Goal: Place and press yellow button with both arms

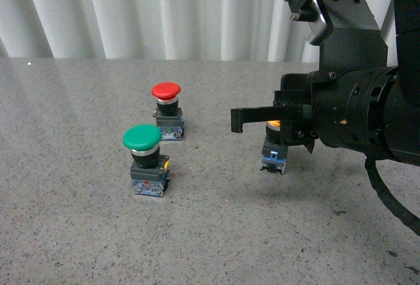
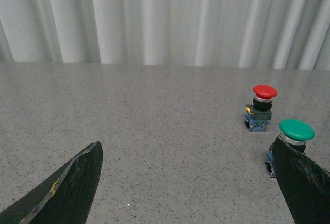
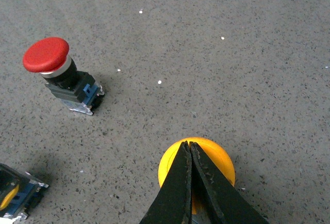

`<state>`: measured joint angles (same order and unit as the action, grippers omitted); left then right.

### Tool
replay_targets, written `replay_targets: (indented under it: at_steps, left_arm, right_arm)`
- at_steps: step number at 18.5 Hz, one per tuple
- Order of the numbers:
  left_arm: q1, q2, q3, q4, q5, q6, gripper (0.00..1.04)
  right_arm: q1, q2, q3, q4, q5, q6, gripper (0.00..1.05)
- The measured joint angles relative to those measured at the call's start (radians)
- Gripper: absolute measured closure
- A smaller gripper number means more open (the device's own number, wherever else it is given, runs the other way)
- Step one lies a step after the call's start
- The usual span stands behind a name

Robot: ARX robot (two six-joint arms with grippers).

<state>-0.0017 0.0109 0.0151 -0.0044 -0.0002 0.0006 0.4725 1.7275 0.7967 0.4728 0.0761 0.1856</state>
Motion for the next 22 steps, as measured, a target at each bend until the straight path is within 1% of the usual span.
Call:
replay_targets:
  at_steps: [3, 5, 8, 10, 11, 13, 15, 16, 17, 18, 19, 20, 21, 22]
  left_arm:
    - [0.000, 0.000, 0.000, 0.000, 0.000, 0.000, 0.07]
    - [0.000, 0.000, 0.000, 0.000, 0.000, 0.000, 0.07]
    - [0.000, 0.000, 0.000, 0.000, 0.000, 0.000, 0.07]
    - [0.000, 0.000, 0.000, 0.000, 0.000, 0.000, 0.07]
    - [0.000, 0.000, 0.000, 0.000, 0.000, 0.000, 0.07]
    - [0.000, 0.000, 0.000, 0.000, 0.000, 0.000, 0.07]
    - [0.000, 0.000, 0.000, 0.000, 0.000, 0.000, 0.07]
    - [0.000, 0.000, 0.000, 0.000, 0.000, 0.000, 0.07]
    - [0.000, 0.000, 0.000, 0.000, 0.000, 0.000, 0.07]
    - [0.000, 0.000, 0.000, 0.000, 0.000, 0.000, 0.07]
    - [0.000, 0.000, 0.000, 0.000, 0.000, 0.000, 0.07]
    - [0.000, 0.000, 0.000, 0.000, 0.000, 0.000, 0.07]
    - [0.000, 0.000, 0.000, 0.000, 0.000, 0.000, 0.07]
    - [0.000, 0.000, 0.000, 0.000, 0.001, 0.000, 0.07]
  right_arm:
    - [-0.002, 0.005, 0.002, -0.016, -0.006, -0.004, 1.03]
    - [-0.003, -0.003, -0.005, 0.002, -0.011, -0.003, 1.03]
    - [-0.016, -0.048, -0.056, 0.126, -0.070, 0.042, 1.03]
    - [-0.015, -0.136, -0.065, 0.239, -0.111, 0.112, 1.03]
    - [-0.015, -0.182, -0.065, 0.269, -0.133, 0.135, 1.03]
    - [-0.014, -0.261, -0.085, 0.274, -0.151, 0.171, 1.03]
    - [-0.021, -0.342, -0.150, 0.230, -0.148, 0.188, 1.03]
    - [-0.011, -0.382, -0.181, 0.222, -0.078, 0.170, 1.03]
    - [-0.008, -0.456, -0.235, 0.204, 0.074, 0.095, 1.03]
    - [-0.026, -0.555, -0.306, 0.167, 0.190, 0.020, 1.03]
    - [-0.098, -0.694, -0.396, 0.098, 0.247, -0.061, 1.03]
    - [-0.174, -0.819, -0.465, 0.019, 0.230, -0.107, 1.03]
    - [-0.233, -0.919, -0.512, -0.042, 0.189, -0.124, 1.03]
    - [-0.294, -1.022, -0.551, -0.125, 0.113, -0.140, 1.03]
